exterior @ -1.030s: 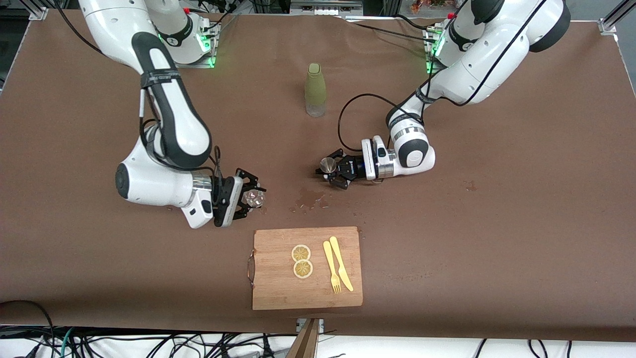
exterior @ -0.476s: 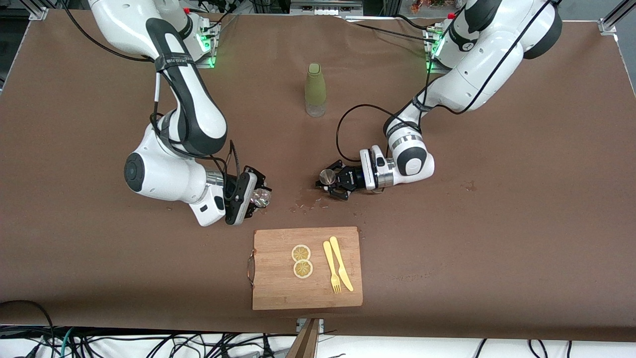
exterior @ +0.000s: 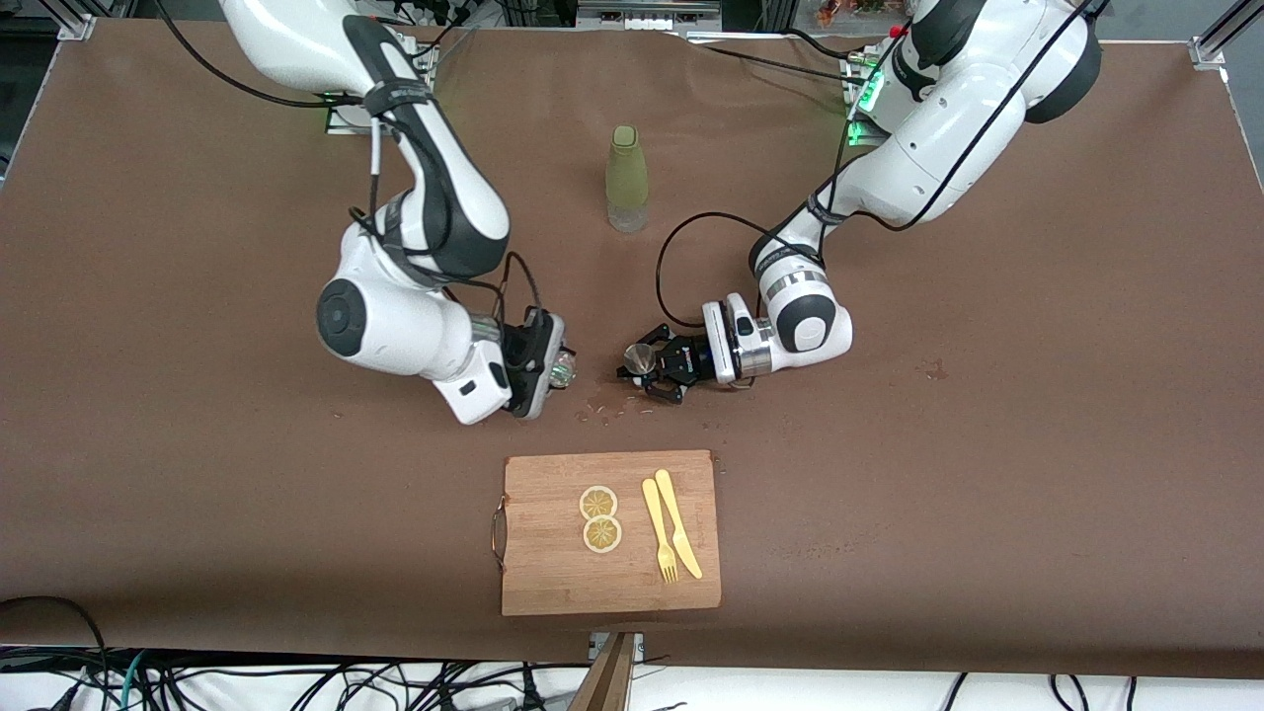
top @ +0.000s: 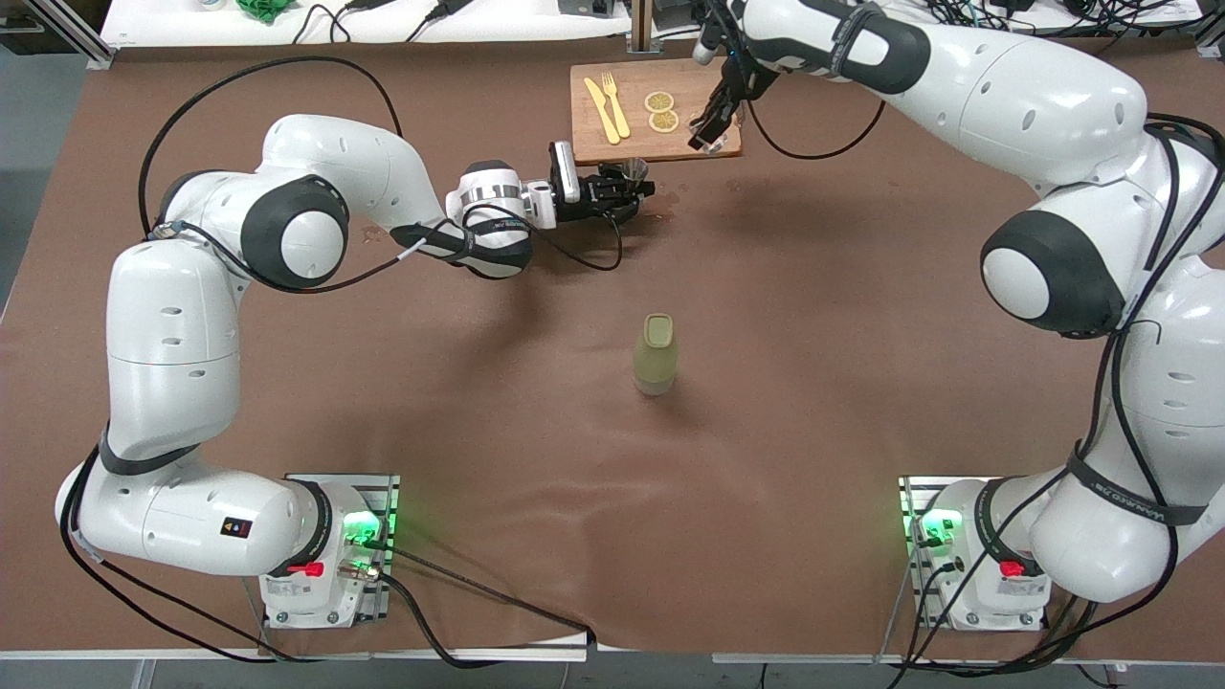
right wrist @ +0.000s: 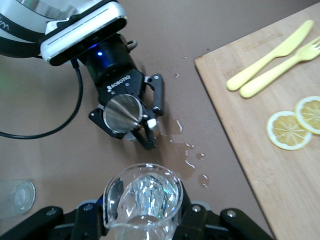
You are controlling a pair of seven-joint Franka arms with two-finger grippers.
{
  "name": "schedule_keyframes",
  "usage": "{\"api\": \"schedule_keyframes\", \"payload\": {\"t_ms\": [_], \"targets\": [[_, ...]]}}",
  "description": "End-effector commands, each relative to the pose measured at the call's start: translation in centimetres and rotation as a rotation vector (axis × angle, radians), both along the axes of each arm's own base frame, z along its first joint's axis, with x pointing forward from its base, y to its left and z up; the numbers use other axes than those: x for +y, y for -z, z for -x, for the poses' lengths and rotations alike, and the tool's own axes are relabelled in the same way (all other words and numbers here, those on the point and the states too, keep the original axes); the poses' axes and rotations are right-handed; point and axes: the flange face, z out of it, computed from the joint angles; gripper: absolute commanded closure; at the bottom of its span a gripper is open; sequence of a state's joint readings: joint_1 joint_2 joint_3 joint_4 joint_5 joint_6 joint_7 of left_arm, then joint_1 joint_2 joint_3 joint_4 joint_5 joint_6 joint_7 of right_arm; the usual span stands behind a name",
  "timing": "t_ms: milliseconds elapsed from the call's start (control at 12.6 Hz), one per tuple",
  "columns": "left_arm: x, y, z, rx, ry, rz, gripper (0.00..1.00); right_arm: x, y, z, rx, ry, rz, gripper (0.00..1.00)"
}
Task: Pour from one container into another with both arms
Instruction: 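Raise the glass cup with the right gripper above the jigger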
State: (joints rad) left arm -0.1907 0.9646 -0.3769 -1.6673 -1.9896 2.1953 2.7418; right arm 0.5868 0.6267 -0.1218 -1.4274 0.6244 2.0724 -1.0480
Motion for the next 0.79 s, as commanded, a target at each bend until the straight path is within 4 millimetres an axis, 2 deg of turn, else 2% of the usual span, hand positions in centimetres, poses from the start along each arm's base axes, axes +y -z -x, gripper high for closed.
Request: {"api": "schedule_keyframes", "payload": {"t_ms": [0,317,713], "targets": [[-0.7,0.2,-0.2,-0.070,-0.038,-0.003,1.00,1.8,0.0,0.8,-0.004,-0.002,0.047,0.62],[-0.7,0.2,-0.2,-0.070,-0.038,-0.003,1.00,4.9,0.8,1.5,-0.014,0.006,0.118,0.62],[-0.7,0.2,-0.2,-0.070,-0.038,-0.003,1.00,6.9,1.7,2.9,-0.013,-0.035,0.139,0.62]]}}
